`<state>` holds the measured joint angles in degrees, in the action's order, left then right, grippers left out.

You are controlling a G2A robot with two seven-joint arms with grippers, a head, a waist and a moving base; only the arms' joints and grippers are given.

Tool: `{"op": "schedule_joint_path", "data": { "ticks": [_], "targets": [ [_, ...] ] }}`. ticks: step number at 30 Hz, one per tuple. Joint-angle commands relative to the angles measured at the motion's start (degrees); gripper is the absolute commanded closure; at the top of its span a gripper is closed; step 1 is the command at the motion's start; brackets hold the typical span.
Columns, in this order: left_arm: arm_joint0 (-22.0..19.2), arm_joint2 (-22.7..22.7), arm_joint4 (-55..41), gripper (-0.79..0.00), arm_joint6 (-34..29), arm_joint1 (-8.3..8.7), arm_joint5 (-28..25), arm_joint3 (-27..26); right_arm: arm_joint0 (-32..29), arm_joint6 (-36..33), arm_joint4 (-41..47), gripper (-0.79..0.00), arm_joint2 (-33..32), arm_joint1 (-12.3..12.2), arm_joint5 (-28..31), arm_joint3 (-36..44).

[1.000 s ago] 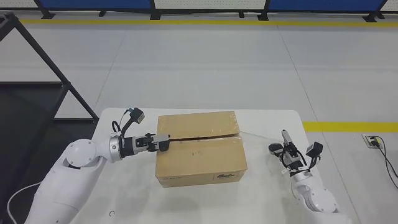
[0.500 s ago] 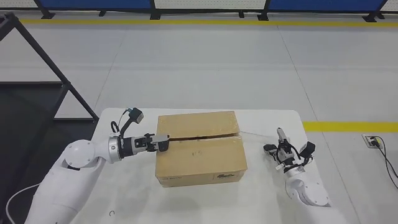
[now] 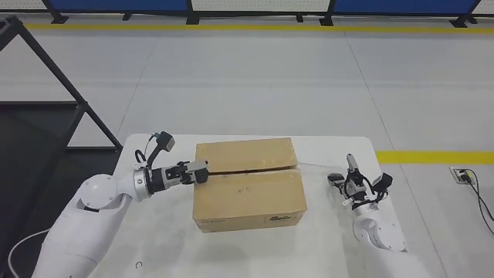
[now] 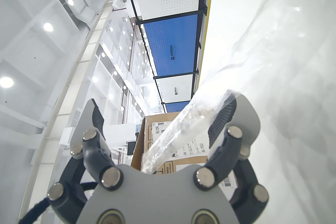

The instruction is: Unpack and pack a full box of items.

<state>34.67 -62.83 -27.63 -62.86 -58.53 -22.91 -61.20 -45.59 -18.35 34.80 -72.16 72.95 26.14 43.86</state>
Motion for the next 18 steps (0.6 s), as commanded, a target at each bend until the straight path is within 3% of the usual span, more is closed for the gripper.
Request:
{"op": "schedule_joint_path", "data": {
  "ticks": [1,18],
  "targets": [
    [-0.1,0.0,-0.3,-0.785,0.8,-0.14,0.3,0.3,0.3,-0.4,0.1,-0.785,-0.1,0.1,0.1,-0.6],
    [-2.3,1.8,0.8,-0.785,1.5,-1.40,1.8,3.7,3.8,-3.8,-0.5,-0.785,-0.7,0.9,-1.9,-5.3]
  ]
}}
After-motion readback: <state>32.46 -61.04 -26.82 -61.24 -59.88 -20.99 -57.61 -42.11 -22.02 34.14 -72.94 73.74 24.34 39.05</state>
